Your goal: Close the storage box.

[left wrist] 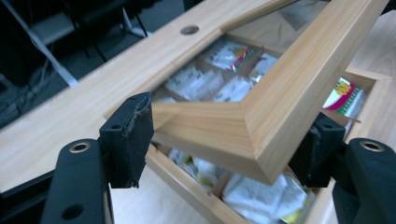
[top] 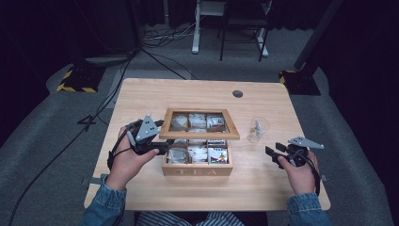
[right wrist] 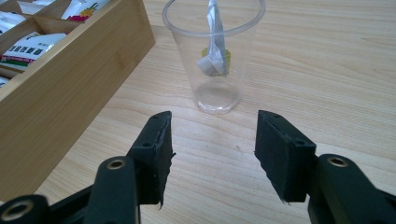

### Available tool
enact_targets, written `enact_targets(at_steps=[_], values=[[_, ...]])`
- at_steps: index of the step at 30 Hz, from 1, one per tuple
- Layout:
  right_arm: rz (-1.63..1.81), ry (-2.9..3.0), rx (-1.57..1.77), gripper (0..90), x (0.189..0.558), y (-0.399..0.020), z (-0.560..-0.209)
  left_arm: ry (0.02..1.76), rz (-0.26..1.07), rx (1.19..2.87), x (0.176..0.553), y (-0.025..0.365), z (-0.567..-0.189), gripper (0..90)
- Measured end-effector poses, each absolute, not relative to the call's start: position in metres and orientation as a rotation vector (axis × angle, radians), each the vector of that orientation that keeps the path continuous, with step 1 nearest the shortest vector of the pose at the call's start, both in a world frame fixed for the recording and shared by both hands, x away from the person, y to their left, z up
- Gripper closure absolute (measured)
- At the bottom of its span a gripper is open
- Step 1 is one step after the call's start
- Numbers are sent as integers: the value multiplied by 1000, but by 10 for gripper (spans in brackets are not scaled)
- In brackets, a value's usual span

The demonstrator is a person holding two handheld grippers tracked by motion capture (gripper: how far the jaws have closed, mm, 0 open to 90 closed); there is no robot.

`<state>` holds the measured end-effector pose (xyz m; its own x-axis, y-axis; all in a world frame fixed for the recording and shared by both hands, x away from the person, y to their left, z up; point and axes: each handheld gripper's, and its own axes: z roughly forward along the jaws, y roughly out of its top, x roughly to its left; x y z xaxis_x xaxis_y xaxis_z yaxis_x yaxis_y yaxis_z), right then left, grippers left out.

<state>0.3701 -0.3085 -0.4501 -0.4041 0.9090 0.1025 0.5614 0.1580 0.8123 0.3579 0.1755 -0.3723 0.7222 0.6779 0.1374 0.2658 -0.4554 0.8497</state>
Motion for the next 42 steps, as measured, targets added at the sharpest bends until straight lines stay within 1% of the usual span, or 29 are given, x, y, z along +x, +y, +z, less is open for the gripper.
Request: enact_targets(at_steps=[14, 29, 42], values=[[1162, 2057, 1371, 471, 376, -302, -456, 774, 539, 2090, 346, 176, -389, 311], [1162, 2063, 1385, 471, 378, -303, -459, 798, 488, 2117, 341, 178, -397, 314], [1163, 2059, 1399, 471, 376, -306, -462, 821, 387, 2191, 341, 179, -402, 318]])
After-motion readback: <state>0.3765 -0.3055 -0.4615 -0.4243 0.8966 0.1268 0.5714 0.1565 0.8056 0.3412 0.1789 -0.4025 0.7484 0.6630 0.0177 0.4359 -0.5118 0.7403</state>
